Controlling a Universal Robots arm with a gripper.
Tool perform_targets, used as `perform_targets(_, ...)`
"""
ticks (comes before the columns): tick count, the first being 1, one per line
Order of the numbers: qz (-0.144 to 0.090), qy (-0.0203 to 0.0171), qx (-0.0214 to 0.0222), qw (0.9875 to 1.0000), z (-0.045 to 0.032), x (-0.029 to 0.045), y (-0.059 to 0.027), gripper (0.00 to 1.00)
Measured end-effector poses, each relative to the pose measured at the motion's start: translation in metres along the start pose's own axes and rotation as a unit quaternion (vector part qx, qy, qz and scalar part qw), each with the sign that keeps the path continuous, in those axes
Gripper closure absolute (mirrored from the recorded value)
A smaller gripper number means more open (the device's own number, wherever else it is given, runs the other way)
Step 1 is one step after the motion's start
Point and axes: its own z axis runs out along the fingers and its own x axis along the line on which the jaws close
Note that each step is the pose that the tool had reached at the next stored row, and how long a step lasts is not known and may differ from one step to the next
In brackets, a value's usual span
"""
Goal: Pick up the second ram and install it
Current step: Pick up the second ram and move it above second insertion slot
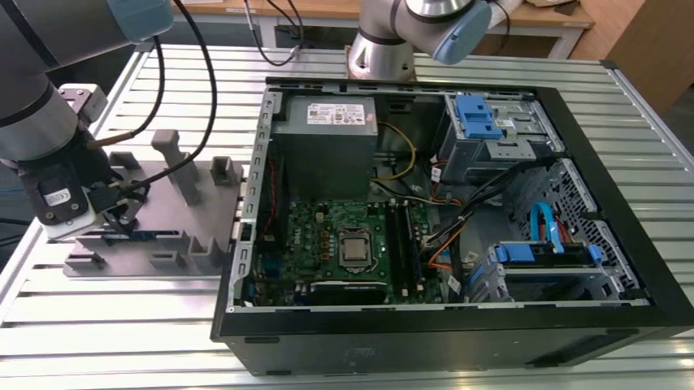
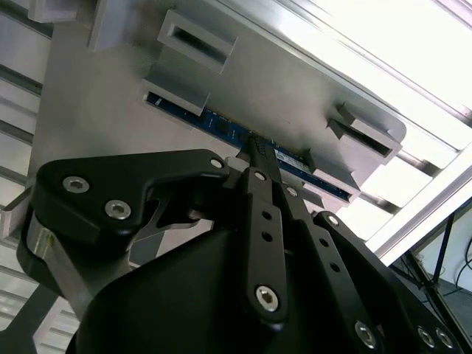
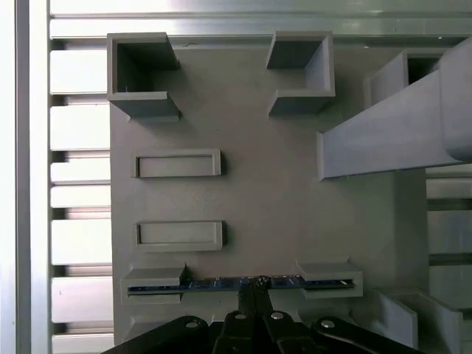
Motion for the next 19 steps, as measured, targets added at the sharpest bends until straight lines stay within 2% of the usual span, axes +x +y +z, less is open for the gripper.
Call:
perform_targets(6, -0.003, 0.0001, -0.0001, 1.0000, 0.0001, 0.0000, 0.0001, 0.89)
perform_targets(11, -0.036, 0.0012, -0.0010, 0.9994, 0.0000, 0.0001, 0.0001, 0.89)
perform_targets(15, -0.072, 0.0024, -0.0021, 0.9974, 0.0000, 0.0001, 0.0001, 0.89)
perform_targets(19, -0.108, 0.0035, -0.0031, 0.9942, 0.0001, 0.0001, 0.0001, 0.89)
